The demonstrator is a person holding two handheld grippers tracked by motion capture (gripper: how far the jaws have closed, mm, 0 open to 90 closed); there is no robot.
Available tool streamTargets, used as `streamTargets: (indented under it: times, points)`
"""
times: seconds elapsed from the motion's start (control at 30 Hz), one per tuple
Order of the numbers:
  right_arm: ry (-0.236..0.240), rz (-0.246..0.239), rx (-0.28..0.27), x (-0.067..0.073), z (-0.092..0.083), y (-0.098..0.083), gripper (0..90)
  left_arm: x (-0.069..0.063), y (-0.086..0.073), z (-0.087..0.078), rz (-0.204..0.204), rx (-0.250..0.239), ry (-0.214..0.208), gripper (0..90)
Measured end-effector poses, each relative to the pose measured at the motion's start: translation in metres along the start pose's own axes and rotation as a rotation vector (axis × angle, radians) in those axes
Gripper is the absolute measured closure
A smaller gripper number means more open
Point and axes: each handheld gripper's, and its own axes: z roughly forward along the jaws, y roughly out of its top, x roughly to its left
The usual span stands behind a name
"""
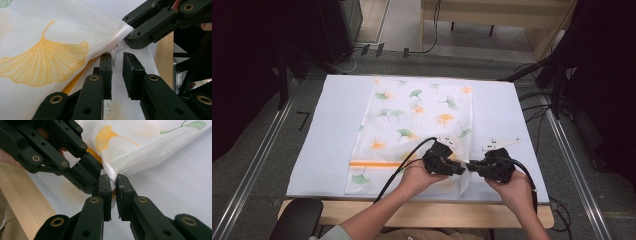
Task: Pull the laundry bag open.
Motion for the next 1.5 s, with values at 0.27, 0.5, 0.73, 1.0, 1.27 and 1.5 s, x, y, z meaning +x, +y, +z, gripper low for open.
streamTargets:
  times: [0.27,0.5,0.73,1.0,1.27,1.5]
  points:
    - [0.007,-0.009,0.003,0.001,0.001,0.000,85.6,0.002,0.000,0.000,-0.019,-0.001,0.010,86.8]
    - [0.009,-0.009,0.005,0.002,0.001,0.000,85.5,0.003,0.000,0.000,-0.025,0.006,0.015,90.0]
    - [0.010,-0.010,-0.001,0.001,0.000,0.000,85.5,0.004,0.001,-0.002,-0.026,0.009,0.016,90.0]
    - [0.009,-0.009,0.004,0.000,0.000,0.000,85.5,0.005,0.001,-0.003,-0.027,0.017,0.012,90.0]
    - [0.003,-0.009,0.007,0.000,-0.001,0.000,85.5,0.007,0.000,-0.004,-0.043,0.034,0.020,90.0]
    - [0.005,-0.003,-0.008,-0.003,-0.005,-0.001,85.5,0.013,-0.002,-0.011,-0.046,0.050,0.026,90.0]
